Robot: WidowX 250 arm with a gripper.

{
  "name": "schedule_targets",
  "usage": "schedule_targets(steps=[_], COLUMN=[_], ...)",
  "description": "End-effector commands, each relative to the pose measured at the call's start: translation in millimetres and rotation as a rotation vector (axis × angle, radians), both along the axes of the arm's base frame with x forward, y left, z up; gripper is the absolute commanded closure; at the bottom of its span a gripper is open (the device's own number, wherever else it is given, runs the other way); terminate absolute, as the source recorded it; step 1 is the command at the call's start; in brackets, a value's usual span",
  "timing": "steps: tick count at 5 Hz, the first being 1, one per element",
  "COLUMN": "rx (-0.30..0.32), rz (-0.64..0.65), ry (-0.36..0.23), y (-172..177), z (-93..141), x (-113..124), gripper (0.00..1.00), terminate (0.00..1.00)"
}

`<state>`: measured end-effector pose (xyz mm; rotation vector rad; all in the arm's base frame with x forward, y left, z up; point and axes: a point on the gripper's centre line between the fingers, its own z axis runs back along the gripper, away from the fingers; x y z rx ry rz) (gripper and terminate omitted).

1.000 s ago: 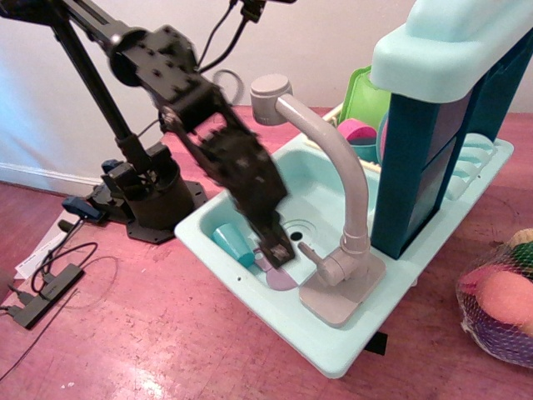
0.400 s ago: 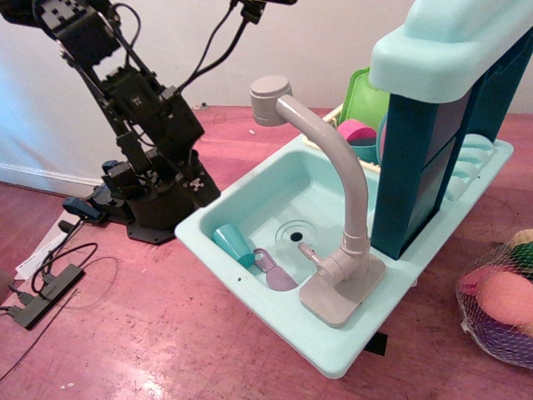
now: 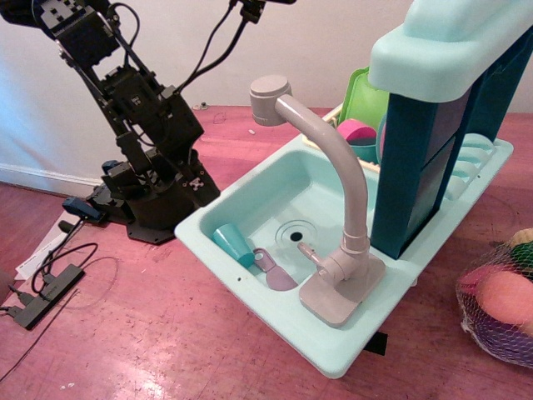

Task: Turn lever vertical to front

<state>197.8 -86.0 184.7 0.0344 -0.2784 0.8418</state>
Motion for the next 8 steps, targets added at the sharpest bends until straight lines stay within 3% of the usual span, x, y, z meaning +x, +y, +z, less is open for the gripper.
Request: schedule_targets(steps=[1,7,8], rx=[-0.020,-0.020,-0.020], rz=[0.004,0.004,0.004], ry=[-0.035,-0.035,-0.035], y=[0.3,0.3,0.3], z=[8.5,8.5,8.5], x=[3.2,3.2,3.2], gripper=[0.00,0.00,0.00], terminate=[0.00,0.00,1.00])
